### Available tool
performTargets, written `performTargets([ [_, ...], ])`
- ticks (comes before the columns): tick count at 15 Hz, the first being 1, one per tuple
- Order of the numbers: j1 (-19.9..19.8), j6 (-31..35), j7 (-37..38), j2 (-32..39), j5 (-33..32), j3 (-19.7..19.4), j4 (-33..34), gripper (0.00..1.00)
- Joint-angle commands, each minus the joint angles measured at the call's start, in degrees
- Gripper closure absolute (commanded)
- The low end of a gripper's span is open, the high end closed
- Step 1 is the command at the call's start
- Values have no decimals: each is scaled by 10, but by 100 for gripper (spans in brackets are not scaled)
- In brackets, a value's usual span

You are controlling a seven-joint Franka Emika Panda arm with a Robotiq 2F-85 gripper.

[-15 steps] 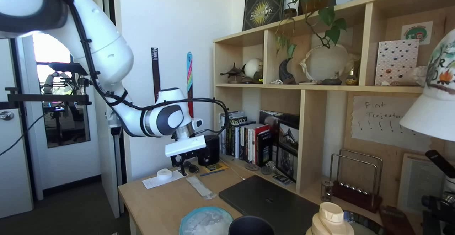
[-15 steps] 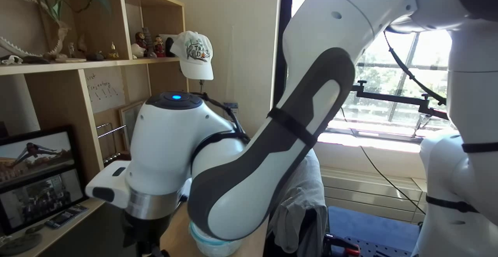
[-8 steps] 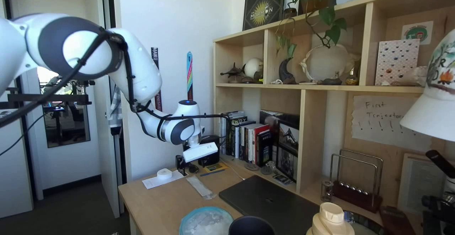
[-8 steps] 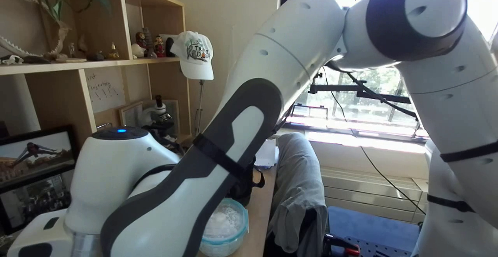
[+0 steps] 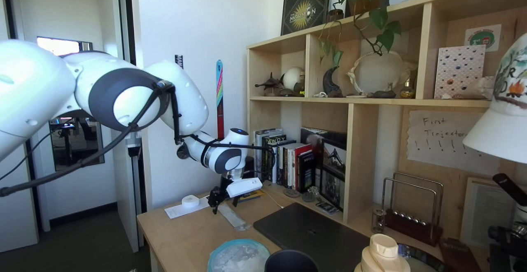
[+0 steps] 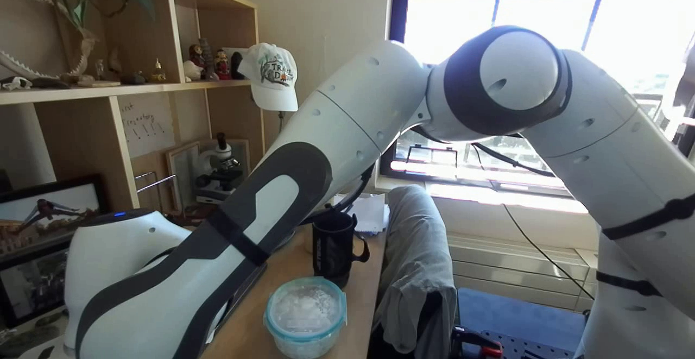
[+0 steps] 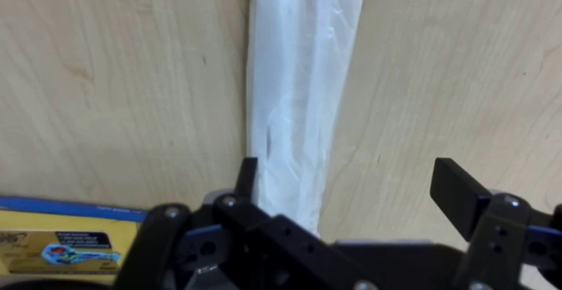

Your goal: Move the cup, lunchbox, and plastic to the right

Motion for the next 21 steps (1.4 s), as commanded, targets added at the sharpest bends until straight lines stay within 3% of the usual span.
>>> performTargets([
  [1,23,-43,-27,30,13,-19,57,0],
  [2,27,-46,-28,34,12,-23,63,3],
  [3,29,-49,-28,39,13,-25,68,26],
  [5,35,-48,-24,44,11,-31,73,32],
  [13,43,-36,-16,42,9,-44,70,94],
  [16,44,-49,-3,29,9,-50,66,98],
  [17,46,-56,6,25,8,-56,63,94],
  [21,45,-94,66,-6,11,-80,35,93],
])
